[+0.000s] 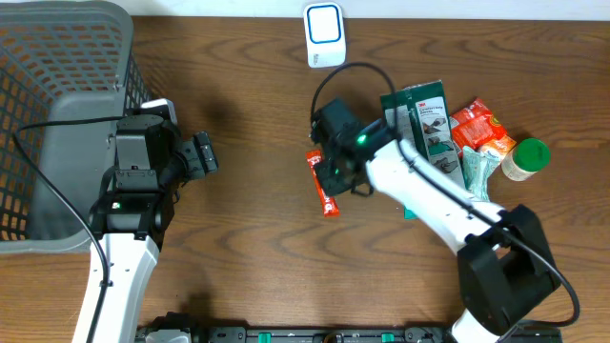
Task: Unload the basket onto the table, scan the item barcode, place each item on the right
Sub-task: 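Reach the right gripper to the red Nescafe stick and grasp it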
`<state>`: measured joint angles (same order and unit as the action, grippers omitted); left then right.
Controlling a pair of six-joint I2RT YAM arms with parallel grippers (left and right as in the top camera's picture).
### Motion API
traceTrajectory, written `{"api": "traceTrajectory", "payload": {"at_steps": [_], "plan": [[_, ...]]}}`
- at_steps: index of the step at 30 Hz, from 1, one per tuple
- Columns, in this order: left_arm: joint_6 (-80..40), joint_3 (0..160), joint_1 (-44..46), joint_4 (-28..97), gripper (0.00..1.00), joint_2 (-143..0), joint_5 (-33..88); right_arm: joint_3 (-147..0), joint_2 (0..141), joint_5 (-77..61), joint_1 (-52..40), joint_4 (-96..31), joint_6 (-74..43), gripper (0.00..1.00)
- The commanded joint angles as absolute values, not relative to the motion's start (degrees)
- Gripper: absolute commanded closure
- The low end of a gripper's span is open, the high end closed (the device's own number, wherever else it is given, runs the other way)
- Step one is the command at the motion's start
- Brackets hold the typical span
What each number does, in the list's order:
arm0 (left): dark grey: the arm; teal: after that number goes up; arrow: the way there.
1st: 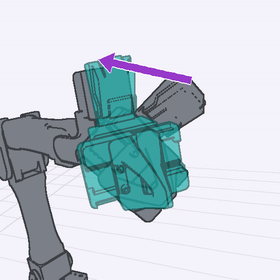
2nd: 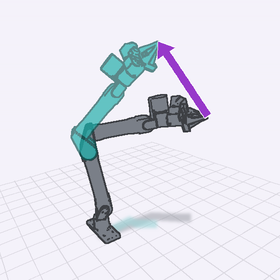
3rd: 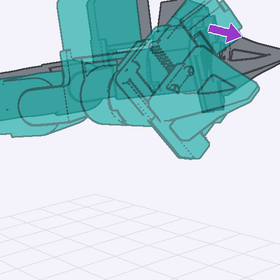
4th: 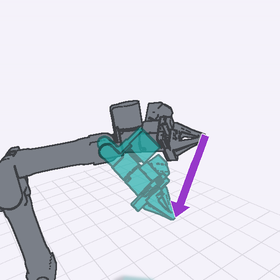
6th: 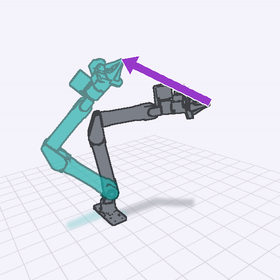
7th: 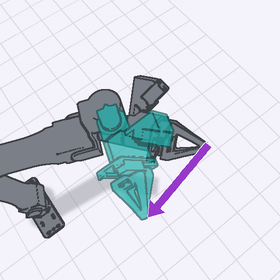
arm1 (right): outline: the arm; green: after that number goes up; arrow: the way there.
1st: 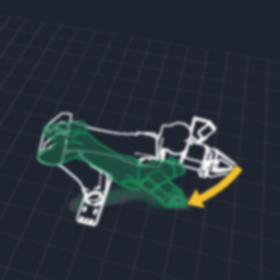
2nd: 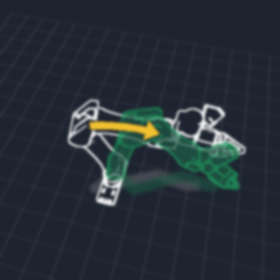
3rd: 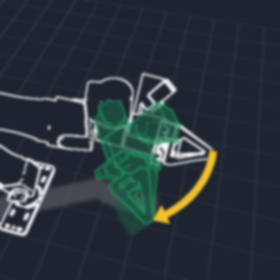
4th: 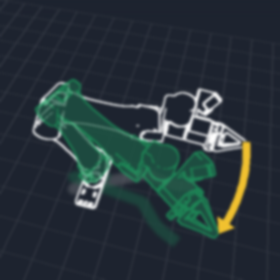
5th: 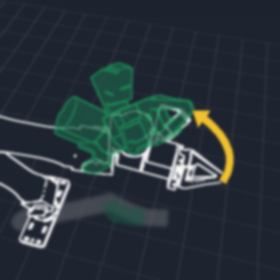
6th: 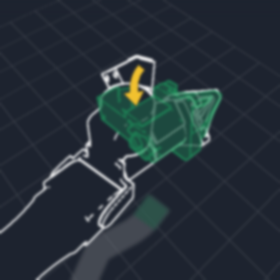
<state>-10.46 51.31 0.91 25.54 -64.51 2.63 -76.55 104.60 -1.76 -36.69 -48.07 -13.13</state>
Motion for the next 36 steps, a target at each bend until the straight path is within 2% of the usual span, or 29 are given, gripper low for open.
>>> {"api": "traceTrajectory", "payload": {"at_steps": [1,9,19,33,36], "plan": [[-10.11,52.21,0.67,25.63,0.10,-64.73,2.09,-72.44,104.27,4.23,-39.68,-43.86,-18.46,0.64],[-10.11,52.21,0.67,25.63,0.10,-64.73,2.09,-64.66,104.27,4.47,-42.92,-34.79,-21.08,0.61],[-10.11,52.21,0.67,25.63,0.10,-64.73,2.09,-60.84,104.27,8.25,-43.07,-31.03,-23.79,0.66],[-10.11,52.21,0.67,25.63,0.10,-64.73,2.09,-58.57,104.29,8.32,-43.77,-27.75,-23.79,0.78],[-10.11,52.21,0.67,25.63,0.10,-64.73,2.09,-58.33,104.29,8.32,-43.77,-27.40,-23.77,0.90]]}}
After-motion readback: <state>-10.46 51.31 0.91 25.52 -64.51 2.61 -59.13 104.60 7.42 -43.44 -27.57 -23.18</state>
